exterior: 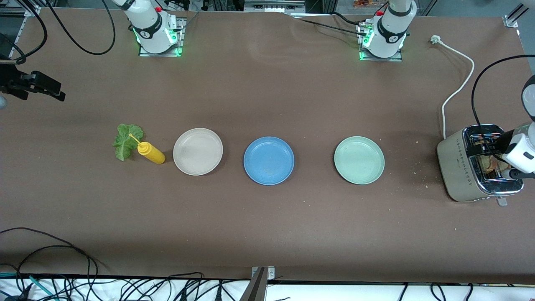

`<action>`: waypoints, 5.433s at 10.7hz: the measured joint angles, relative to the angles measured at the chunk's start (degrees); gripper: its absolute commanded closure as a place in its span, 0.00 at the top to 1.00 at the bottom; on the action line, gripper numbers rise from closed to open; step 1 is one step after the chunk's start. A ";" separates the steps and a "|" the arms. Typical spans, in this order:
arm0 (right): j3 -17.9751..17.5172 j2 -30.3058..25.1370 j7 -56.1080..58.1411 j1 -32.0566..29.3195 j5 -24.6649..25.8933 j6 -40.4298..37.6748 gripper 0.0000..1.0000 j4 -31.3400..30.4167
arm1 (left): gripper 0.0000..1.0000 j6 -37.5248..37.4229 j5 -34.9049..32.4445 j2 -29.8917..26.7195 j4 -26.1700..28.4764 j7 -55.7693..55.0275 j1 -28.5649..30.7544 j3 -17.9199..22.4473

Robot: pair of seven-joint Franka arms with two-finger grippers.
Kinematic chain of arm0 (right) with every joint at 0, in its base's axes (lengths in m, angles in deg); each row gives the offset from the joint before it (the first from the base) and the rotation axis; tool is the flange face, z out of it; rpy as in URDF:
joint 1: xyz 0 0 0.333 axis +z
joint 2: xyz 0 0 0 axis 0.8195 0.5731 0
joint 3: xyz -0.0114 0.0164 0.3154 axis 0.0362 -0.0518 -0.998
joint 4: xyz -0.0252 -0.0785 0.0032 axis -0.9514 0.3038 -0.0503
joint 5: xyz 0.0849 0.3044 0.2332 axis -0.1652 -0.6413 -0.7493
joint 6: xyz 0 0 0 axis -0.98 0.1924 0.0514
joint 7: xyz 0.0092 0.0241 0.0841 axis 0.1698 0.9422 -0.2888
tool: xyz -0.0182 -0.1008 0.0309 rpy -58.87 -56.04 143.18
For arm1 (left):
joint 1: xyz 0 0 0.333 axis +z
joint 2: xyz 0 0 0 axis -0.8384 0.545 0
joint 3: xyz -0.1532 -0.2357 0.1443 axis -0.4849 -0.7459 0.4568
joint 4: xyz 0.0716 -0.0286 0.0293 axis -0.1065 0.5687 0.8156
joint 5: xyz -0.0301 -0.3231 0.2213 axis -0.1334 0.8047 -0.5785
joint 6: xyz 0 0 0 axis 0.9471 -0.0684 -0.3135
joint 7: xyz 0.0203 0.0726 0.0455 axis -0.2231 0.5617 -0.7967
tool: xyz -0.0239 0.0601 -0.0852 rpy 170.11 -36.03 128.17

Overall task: Make sandwich in blue plate with both arms
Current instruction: 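Lower the left gripper into the toaster and grasp a bread slice, then lift the bread slice out of the toaster with the left gripper, then carry the bread slice over the blue plate with the left gripper, then lower the slice onto the blue plate and open the left gripper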

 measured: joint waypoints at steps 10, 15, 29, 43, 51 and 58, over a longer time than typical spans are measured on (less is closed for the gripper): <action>-0.01 0.00 0.00 0.02 0.00 0.00 1.00 0.00 | 0.00 -0.11 -3.74 3.43 -0.01 0.33 1.56 -0.03; -0.02 0.01 0.00 0.02 0.00 0.00 1.00 0.00 | 0.00 -2.85 -4.53 2.54 -1.75 0.56 1.82 -0.17; -0.07 0.04 0.00 0.07 0.00 -0.07 1.00 0.07 | 0.00 -8.34 29.82 -2.12 -6.87 -35.42 -0.26 -26.21; -0.09 0.12 0.00 0.05 0.00 -0.09 1.00 0.15 | 0.00 56.33 40.52 17.39 9.83 -35.33 -17.18 -36.21; -0.09 0.12 0.00 0.05 0.00 -0.50 1.00 0.15 | 0.00 56.36 40.52 20.46 7.65 -34.35 -21.62 -33.48; -0.10 0.09 0.00 0.06 0.00 -1.56 1.00 0.15 | 1.00 56.28 40.52 21.36 7.65 -33.95 -22.44 -32.25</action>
